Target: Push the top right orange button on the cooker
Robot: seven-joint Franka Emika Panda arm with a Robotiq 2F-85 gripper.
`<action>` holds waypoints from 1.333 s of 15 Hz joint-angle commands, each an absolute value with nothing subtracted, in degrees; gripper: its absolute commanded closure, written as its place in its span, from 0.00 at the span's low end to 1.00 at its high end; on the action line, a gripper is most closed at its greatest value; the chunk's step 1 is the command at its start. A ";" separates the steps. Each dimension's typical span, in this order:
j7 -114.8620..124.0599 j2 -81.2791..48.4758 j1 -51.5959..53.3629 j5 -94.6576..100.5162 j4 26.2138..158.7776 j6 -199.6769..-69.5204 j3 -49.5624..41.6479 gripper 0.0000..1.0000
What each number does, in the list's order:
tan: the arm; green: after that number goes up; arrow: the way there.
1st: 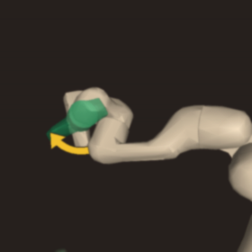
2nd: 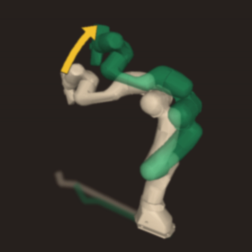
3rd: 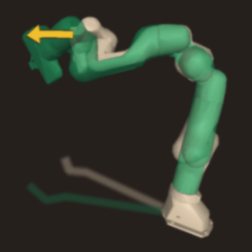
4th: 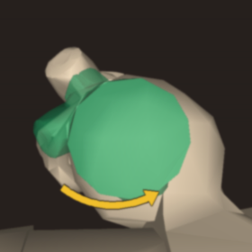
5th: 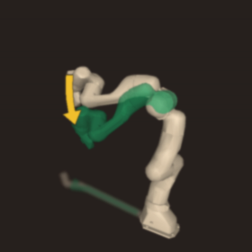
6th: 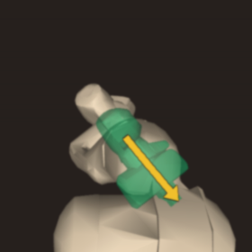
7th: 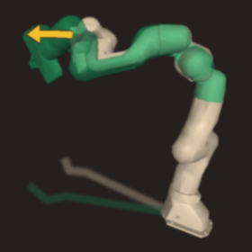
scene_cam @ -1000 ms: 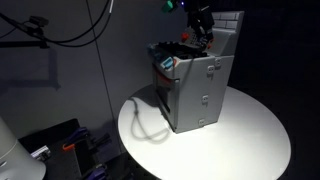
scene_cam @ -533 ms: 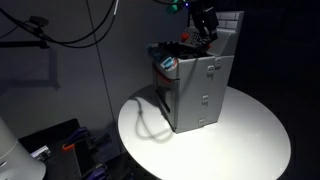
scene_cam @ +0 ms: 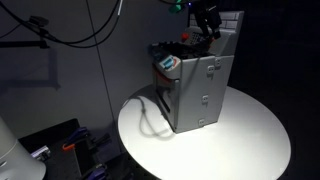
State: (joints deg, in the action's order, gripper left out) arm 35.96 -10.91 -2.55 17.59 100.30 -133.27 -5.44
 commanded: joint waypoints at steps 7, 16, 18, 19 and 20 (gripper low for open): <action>37.58 -13.48 -1.04 18.32 97.20 -132.20 -7.05 0.00; 37.87 -14.80 -0.54 18.11 95.82 -132.13 -7.66 0.00; 37.82 -15.00 -0.51 18.07 95.51 -132.15 -7.72 0.00; 37.82 -15.07 -0.49 18.10 95.36 -132.18 -7.75 0.00; 37.83 -15.15 -0.47 18.10 95.20 -132.19 -7.77 0.00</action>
State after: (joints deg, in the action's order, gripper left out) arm 36.73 -13.86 -1.37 17.59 97.83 -133.27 -6.79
